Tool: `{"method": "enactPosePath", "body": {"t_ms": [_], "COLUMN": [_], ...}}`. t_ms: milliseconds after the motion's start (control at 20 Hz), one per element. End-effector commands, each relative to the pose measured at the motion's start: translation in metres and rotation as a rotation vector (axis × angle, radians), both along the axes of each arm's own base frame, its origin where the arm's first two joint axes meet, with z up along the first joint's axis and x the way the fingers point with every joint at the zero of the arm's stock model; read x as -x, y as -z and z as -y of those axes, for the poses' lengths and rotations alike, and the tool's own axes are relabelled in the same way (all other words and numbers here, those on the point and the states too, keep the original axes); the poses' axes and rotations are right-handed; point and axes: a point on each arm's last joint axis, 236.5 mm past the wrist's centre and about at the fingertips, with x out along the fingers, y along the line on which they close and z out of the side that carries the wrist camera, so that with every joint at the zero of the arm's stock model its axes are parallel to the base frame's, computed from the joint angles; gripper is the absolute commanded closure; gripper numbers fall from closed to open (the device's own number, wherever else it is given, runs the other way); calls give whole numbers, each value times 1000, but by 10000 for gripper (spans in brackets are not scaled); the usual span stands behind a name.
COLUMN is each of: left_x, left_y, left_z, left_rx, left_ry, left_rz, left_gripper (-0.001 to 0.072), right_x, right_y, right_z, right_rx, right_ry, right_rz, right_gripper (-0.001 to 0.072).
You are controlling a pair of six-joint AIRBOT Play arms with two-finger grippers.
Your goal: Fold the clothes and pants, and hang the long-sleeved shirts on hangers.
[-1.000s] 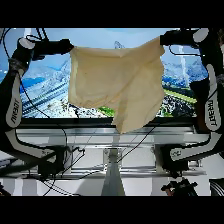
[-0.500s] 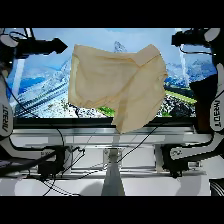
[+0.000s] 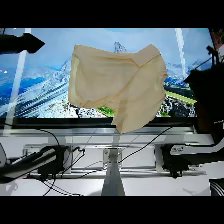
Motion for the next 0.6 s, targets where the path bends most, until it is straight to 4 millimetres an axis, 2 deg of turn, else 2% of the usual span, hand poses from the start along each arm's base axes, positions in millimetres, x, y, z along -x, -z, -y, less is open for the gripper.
{"method": "enactPosePath", "body": {"t_ms": [0,100,200,250,350,550], "left_x": [25,29,32,33,33,33], "left_y": [-28,-29,-25,-25,-25,-25], "left_z": [1,5,8,9,10,10], "left_rx": [-22,-6,3,3,8,10], "left_ry": [2,0,15,18,19,20], "left_rz": [47,32,7,5,6,6], "left_gripper": [11,11,11,11,11,11], "right_x": [56,69,89,97,113,131], "right_y": [24,39,50,54,63,77], "right_z": [-40,-57,-75,-83,-101,-134], "right_rx": [-205,-261,-309,-329,-349,-317], "right_ry": [-25,-3,-29,-32,-59,-172], "right_rz": [-97,-132,-180,-205,-256,-314], "right_gripper": [537,536,456,442,442,440]}}
